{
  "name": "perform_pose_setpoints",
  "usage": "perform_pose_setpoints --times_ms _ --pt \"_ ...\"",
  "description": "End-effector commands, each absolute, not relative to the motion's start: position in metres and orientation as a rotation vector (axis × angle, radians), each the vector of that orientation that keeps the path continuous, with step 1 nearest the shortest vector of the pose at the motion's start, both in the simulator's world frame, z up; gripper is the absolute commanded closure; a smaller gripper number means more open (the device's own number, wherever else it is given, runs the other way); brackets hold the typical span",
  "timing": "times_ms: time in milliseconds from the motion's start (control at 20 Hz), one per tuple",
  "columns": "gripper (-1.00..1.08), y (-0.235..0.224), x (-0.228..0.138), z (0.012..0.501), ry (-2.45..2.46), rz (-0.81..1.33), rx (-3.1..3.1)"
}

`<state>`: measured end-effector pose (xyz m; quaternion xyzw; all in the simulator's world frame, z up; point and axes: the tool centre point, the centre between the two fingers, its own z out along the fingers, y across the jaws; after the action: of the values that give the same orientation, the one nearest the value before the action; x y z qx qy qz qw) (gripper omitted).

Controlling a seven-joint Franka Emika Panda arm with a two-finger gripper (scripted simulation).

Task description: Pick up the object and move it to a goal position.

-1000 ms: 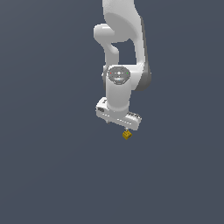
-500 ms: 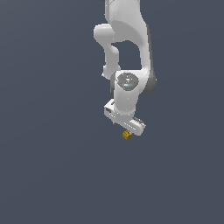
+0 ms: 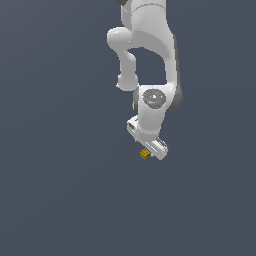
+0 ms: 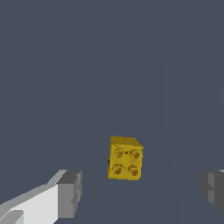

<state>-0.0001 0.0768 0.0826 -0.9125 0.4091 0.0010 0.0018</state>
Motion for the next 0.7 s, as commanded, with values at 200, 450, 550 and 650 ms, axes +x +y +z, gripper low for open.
perform_pose_setpoints --times_ms 200,450,550,650 --pt "-0.92 0.0858 -0.0015 0.0749 1.396 0.001 -2.813" --pt "-0.92 0.0887 -0.0021 0.0723 1.432 0.0 -2.796" --pt "-0.92 0.089 -0.0021 0.072 1.435 0.0 -2.795" --pt "-0.92 0.0889 -0.0022 0.0719 1.429 0.001 -2.798"
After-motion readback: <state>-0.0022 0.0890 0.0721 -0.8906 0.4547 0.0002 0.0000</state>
